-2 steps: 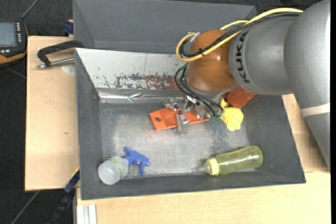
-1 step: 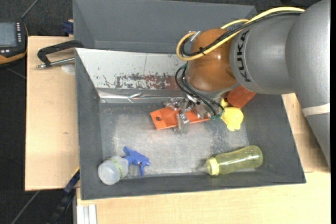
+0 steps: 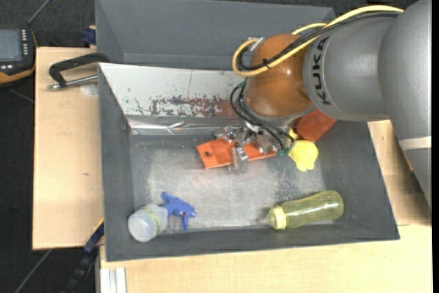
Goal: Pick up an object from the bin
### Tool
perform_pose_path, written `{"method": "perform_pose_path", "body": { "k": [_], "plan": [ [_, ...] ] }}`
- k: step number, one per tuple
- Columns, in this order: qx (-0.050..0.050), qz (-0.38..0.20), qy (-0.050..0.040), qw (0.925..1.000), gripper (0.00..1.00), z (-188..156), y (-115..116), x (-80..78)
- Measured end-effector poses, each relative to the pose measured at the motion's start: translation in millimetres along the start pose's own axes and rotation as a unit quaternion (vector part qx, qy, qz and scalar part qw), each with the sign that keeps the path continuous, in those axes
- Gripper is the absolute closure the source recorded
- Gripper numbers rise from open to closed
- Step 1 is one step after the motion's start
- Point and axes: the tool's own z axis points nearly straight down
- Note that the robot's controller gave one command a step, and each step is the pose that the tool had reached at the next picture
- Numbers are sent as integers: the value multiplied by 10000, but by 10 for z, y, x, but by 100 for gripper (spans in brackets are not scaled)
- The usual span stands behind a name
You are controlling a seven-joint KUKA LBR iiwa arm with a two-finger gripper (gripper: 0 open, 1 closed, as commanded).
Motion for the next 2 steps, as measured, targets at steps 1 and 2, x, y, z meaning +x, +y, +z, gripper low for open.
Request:
{"method": "perform_pose_path", "body": {
  "k": [1,2],
  "plan": [
    [2,0,-3,10000,100,-188,2,-3],
    [14,2,-44,10000,100,-306,-3,-29]
  ]
}}
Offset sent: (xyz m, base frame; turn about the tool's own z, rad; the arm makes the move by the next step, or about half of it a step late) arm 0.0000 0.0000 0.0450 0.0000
